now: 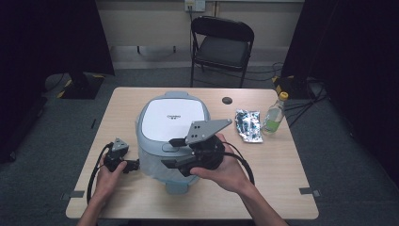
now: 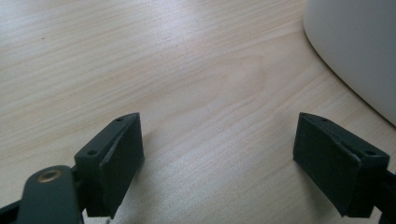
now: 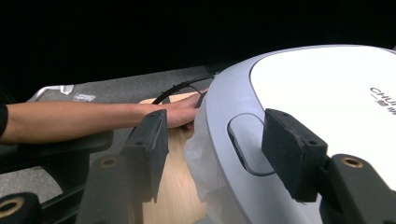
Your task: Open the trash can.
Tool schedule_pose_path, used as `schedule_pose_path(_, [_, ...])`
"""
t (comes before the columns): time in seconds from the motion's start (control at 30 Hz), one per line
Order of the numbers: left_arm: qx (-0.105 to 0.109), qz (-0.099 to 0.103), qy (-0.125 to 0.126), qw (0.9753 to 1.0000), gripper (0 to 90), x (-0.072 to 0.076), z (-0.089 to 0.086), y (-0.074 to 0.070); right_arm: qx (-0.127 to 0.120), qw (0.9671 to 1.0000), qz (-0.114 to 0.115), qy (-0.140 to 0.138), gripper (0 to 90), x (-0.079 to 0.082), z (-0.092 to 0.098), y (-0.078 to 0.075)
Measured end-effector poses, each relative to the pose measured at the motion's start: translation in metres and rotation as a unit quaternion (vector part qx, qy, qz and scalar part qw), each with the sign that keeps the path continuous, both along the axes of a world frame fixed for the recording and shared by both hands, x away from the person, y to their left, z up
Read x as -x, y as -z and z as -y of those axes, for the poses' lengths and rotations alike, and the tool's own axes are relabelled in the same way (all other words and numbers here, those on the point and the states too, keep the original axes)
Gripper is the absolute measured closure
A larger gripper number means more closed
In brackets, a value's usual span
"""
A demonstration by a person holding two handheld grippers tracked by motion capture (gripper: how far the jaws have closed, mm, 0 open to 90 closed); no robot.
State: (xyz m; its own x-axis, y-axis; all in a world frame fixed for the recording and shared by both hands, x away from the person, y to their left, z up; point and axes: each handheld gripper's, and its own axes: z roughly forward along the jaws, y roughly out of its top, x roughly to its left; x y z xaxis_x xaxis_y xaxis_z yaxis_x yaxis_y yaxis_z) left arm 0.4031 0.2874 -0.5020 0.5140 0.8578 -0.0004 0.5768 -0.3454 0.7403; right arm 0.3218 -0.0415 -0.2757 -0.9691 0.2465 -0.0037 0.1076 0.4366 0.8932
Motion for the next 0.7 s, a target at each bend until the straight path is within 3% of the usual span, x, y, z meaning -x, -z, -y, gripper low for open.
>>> schedule_pose_path(0.13, [0.0,0.0,0.0,1.0,15.8,0.0,0.0,0.0,-0.006,1.0,-0.002,0.005,40.8,0.001,0.0005,0.0015])
schedule_pose_path(0.53, [0.0,-0.001,0.0,1.0,15.7,-0.0001,-0.0001,0.0,0.006,0.9999,0.005,0.011,42.8,0.0045,-0.0002,0.0011])
schedule_pose_path(0.7, [-0.001,0.0,0.0,1.0,15.6,-0.0002,-0.0002,-0.0001,-0.002,1.0,0.002,0.007,42.7,0.0036,0.0012,0.0018])
